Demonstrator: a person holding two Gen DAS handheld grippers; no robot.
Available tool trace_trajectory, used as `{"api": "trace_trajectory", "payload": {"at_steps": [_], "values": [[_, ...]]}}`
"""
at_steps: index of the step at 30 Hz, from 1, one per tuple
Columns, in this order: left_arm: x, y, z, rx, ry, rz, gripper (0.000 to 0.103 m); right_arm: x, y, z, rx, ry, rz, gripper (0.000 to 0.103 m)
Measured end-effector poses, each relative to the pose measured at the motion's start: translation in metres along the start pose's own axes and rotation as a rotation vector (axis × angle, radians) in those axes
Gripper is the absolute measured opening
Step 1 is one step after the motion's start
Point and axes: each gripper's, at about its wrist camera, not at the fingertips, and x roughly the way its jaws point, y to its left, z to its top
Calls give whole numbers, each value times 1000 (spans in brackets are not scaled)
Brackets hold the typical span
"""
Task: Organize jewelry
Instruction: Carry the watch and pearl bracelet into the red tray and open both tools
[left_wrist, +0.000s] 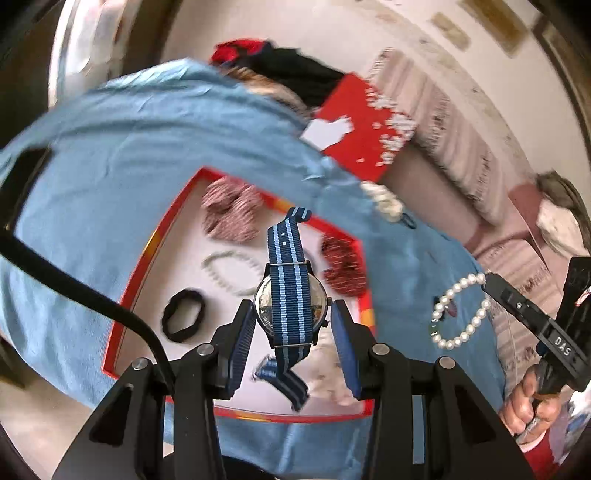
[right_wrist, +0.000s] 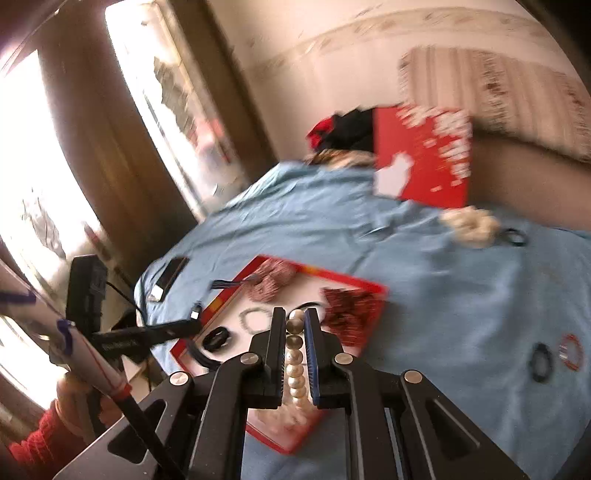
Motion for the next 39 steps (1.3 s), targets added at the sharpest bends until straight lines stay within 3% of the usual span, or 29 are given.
{"api": "trace_trajectory", "payload": {"at_steps": [5, 9, 12, 15, 20, 22, 24, 28, 34, 39], "values": [[15, 21, -3, -46, 7, -14, 41, 74, 24, 4, -21, 106, 8, 11], [22, 25, -3, -40, 8, 0, 41, 116, 8, -7, 37, 189, -7, 11], [29, 26, -3, -30, 20, 13, 39, 138, -5, -18, 45, 237, -69, 11], [32, 29, -5, -30, 22, 7, 39, 144, -15, -25, 25, 256, -128, 11], [39, 33, -8, -54, 31, 7, 39, 141, -24, -23, 23, 261, -153, 15], [42, 33, -9, -58, 39, 11, 39, 136, -23, -22, 25, 254, -148, 34], [46, 34, -9, -60, 51, 13, 39, 128, -21, -20, 19, 233, -143, 45], [49, 40, -8, -79, 52, 22, 39, 114, -9, -19, -21, 207, -139, 46], [40, 53, -6, -158, 22, -80, 43, 108, 5, -23, -58, 198, -119, 46], [29, 46, -7, -129, 0, -82, 45, 109, 15, -25, -69, 202, -96, 46]]}}
